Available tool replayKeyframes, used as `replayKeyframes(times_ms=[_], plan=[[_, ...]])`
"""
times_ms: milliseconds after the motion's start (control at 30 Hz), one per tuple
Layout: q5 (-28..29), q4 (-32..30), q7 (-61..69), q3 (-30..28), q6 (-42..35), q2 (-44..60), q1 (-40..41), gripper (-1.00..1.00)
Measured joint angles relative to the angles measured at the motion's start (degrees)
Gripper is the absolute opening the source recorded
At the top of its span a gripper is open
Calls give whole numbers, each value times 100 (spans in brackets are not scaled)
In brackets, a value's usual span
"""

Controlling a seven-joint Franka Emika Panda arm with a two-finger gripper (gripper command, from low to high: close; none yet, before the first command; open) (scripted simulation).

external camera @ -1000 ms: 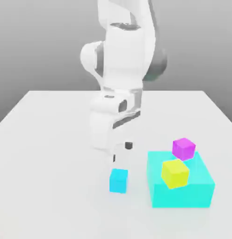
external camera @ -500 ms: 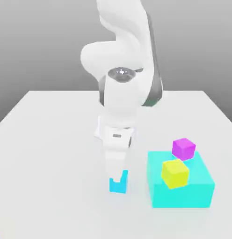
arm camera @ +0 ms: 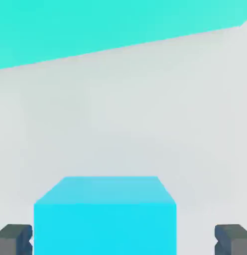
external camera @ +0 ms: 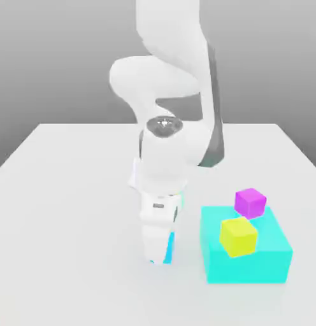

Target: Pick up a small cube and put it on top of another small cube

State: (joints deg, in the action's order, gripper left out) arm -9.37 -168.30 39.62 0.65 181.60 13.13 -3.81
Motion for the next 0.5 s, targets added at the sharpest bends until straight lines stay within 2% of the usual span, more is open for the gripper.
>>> replayKeyframes(times_ms=[233,500], plan=[[5,3,-14,-23,-39,-31,-29,-100],[569,-19,-516,-803,-618,-681,-716,-100]])
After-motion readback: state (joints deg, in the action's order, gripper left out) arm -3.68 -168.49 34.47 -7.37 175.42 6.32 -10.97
